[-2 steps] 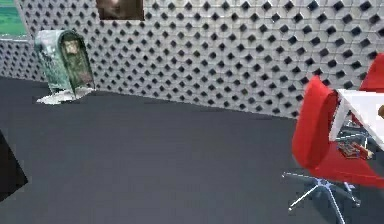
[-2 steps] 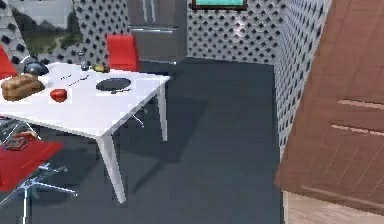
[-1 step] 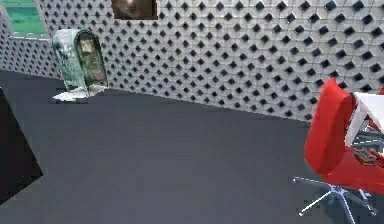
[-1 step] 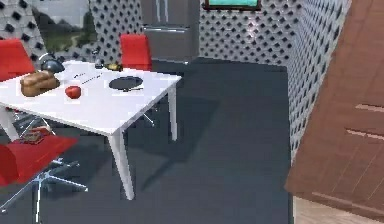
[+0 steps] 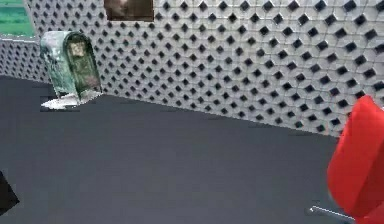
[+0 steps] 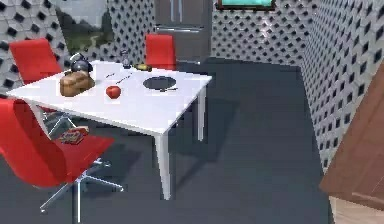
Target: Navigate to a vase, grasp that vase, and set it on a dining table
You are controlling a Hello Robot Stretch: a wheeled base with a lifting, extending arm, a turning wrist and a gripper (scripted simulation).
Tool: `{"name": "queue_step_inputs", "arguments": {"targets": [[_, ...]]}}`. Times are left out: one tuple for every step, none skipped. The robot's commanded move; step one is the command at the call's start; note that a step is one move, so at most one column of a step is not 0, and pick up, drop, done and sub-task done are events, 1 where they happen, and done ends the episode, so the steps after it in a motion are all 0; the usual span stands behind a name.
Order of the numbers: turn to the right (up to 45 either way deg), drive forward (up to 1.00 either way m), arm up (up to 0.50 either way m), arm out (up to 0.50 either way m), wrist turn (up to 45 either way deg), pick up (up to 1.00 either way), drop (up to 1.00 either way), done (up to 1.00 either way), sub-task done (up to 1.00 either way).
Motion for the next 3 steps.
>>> {"name": "queue_step_inputs", "arguments": {"targets": [[-33.0,0.0,0.0,0.0,0.0,0.0,0.0,0.0,0.0],[0.0,1.0,0.0,0.0,0.0,0.0,0.0,0.0,0.0],[0.0,0.8,0.0,0.0,0.0,0.0,0.0,0.0,0.0]]}}
